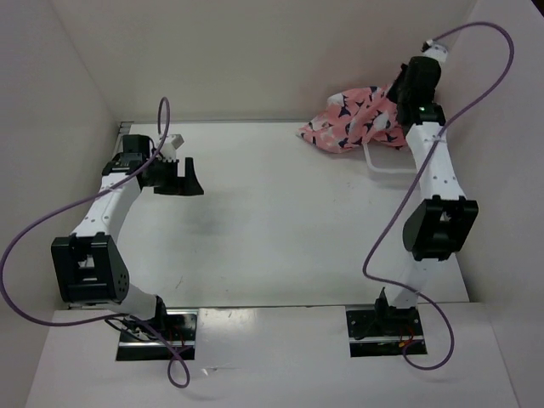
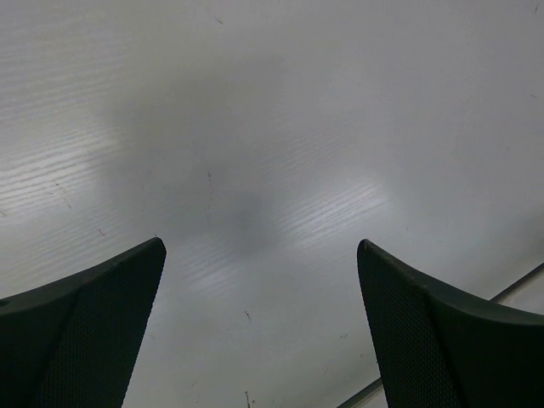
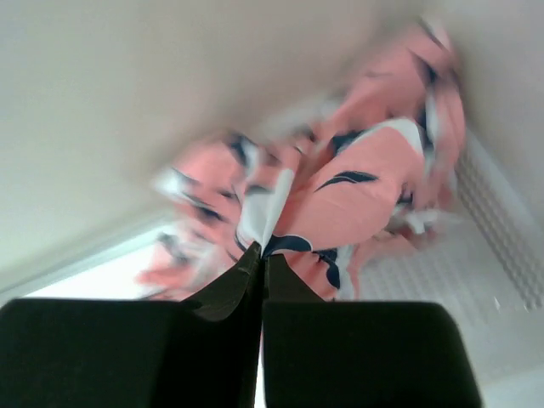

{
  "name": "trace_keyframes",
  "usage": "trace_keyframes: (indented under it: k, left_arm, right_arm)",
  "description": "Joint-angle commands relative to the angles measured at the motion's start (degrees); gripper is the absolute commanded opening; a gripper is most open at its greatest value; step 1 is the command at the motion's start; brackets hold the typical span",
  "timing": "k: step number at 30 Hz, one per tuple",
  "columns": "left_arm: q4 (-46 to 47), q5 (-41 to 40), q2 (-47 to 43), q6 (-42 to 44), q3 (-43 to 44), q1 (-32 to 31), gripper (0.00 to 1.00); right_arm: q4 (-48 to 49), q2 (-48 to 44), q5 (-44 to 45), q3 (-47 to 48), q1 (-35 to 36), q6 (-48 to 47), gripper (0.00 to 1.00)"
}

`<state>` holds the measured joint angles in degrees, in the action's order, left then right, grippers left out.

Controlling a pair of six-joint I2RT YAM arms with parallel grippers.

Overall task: Fold and stack the shorts
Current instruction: Grab the shorts from the pile, then move the shorts to the center of the board

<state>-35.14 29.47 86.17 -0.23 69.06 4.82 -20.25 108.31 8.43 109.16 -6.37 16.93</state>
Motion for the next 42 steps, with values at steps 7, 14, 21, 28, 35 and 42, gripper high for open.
trace_keyframes:
  k: [7, 14, 21, 28, 35, 42]
  left_arm:
    - [5.5, -0.4, -5.9, 0.2, -0.9, 0.1, 1.00]
    - [7.1, -1.6, -9.3, 0.2, -2.1, 1.9, 1.00]
    - [8.8, -7.1, -14.2, 0.2, -3.1, 6.3, 1.00]
    - [8.8, -8.9, -15.5, 0.2, -5.2, 7.5, 1.00]
    - [5.1, -10.1, -14.4, 0.2, -6.6, 5.0, 1.00]
    - [-1.2, -12.8, -14.4, 0.2, -14.1, -3.6, 1.00]
  right_arm:
    - [20.4, -17.5, 20.1, -2.8, 33.5, -25.4, 0.00]
    - [20.7, -15.5, 16.5, 3.9, 53.2, -28.4, 0.00]
    - [18.9, -17.9, 8.1, -0.2, 59.0, -17.6, 0.00]
    - [13.2, -25.2, 12.8, -25.7, 50.9, -5.5, 0.07]
    - [9.8, -29.8, -0.3, -41.9, 41.4, 7.7, 0.84]
    - [10.3, -35.1, 3.5, -53.1, 39.3, 10.1, 0.80]
